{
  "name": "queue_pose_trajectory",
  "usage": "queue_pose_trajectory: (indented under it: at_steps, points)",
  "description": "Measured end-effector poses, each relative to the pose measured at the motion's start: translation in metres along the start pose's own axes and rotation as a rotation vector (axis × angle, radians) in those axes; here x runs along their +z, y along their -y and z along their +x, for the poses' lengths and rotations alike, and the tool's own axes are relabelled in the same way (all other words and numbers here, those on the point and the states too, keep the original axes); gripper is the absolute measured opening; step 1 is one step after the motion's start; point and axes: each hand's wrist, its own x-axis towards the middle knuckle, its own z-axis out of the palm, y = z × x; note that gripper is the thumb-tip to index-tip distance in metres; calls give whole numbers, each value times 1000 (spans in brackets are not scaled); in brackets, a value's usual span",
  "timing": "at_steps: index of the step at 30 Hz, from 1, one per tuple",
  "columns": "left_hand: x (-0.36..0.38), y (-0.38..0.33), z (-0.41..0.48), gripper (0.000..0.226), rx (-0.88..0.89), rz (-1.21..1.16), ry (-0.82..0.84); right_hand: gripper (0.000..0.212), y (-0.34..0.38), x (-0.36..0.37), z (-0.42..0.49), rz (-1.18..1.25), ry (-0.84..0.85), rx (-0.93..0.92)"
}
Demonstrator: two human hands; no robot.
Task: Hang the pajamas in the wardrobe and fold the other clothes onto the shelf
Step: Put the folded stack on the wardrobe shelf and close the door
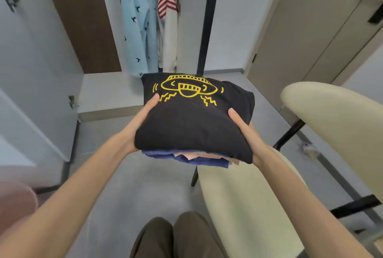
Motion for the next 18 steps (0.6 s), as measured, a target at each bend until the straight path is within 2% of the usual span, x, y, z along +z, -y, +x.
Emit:
queue_pose_trajectory:
  at_steps: [3,7,11,18]
  points:
    - [-18,-42,-3,40,26,-2,-25,68,31,33,26,11,56,16]
    - [-24,-108,-26,40,57,-30,-83,71,91,70,42,13,118,42]
    - [-16,-185,-61,42,68,-52,-127,73,171,108,40,-3,177,41]
    - [6,-322,-130,51,100,-91,-103,85,315,168,26,26,263,95]
